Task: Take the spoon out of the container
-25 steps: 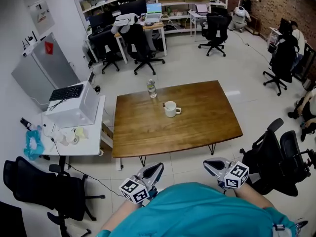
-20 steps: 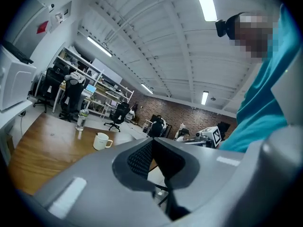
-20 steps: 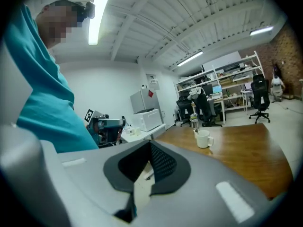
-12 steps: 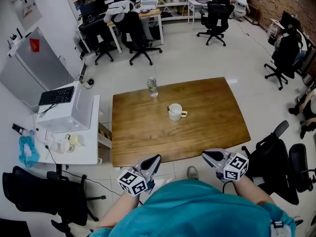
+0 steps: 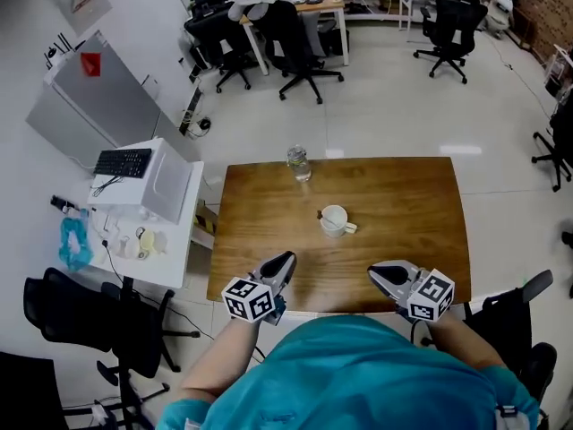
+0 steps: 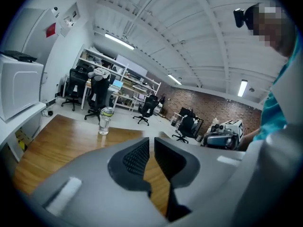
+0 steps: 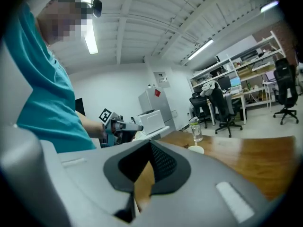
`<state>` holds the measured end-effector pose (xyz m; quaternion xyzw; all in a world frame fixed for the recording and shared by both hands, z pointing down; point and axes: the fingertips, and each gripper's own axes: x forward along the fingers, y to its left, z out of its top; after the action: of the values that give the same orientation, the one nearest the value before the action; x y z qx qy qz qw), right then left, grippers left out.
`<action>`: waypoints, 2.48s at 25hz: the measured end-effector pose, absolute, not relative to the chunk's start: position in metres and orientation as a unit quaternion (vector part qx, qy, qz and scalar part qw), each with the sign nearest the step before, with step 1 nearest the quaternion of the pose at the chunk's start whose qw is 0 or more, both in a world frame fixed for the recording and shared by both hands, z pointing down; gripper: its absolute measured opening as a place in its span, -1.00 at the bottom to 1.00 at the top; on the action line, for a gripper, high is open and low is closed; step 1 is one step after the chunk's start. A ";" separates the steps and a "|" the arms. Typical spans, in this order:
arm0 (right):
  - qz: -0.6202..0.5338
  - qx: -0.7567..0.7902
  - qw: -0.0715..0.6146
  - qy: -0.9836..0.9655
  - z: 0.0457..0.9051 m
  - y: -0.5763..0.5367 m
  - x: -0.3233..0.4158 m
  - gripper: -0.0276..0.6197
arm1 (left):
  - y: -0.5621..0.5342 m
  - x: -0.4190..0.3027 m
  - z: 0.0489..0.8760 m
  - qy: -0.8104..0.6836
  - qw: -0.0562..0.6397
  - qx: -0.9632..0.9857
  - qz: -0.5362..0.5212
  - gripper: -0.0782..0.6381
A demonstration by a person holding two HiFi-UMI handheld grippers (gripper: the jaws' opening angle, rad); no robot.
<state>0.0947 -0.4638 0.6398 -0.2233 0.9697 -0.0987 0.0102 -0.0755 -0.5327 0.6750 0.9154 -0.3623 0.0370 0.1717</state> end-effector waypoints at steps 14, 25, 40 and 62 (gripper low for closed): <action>-0.144 -0.277 -0.039 0.949 0.678 -0.549 0.062 -0.91 | -0.741 -0.061 0.824 -0.335 0.356 0.855 0.172 -0.17; -0.158 -0.290 -0.043 0.943 0.690 -0.572 0.064 -0.91 | -0.771 -0.043 0.850 -0.336 0.382 0.838 0.198 -0.39; -0.143 -0.273 -0.029 0.951 0.667 -0.557 0.090 -0.91 | -0.734 -0.058 0.762 -0.387 0.339 0.847 0.137 -0.68; -0.121 -0.232 0.013 0.965 0.638 -0.345 0.030 -0.91 | -0.371 -0.178 0.656 -0.384 0.316 0.866 -0.056 -0.68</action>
<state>0.0304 -0.3449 0.6379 -0.2322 0.9651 -0.1206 0.0133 -0.1785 -0.3712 0.6556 0.8656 -0.3841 -0.0565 0.3161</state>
